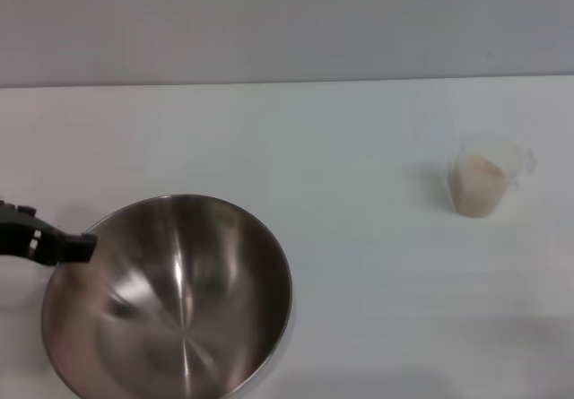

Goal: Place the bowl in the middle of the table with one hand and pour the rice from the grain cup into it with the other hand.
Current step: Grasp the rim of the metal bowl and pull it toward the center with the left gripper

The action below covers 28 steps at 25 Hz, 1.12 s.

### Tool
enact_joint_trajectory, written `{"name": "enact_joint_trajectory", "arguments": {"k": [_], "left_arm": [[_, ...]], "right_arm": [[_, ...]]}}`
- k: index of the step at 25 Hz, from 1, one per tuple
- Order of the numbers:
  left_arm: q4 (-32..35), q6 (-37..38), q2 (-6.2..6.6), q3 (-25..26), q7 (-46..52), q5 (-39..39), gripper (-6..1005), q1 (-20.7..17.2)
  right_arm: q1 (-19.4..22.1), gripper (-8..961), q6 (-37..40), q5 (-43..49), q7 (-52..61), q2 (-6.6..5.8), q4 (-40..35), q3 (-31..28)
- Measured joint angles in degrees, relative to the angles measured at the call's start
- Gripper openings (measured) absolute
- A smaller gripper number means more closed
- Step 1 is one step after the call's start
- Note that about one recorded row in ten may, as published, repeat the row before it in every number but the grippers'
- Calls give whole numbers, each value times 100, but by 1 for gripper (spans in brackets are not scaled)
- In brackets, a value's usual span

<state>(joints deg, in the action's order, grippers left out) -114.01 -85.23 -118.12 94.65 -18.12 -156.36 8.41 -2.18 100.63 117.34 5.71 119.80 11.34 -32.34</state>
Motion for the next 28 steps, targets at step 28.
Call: {"name": "enact_joint_trajectory", "arguments": {"k": [28], "left_arm": [[958,-216,-38,-385,-150,-390,700,507]], "right_arm": [[-28,839,-99,3,0,0,0,0]]}}
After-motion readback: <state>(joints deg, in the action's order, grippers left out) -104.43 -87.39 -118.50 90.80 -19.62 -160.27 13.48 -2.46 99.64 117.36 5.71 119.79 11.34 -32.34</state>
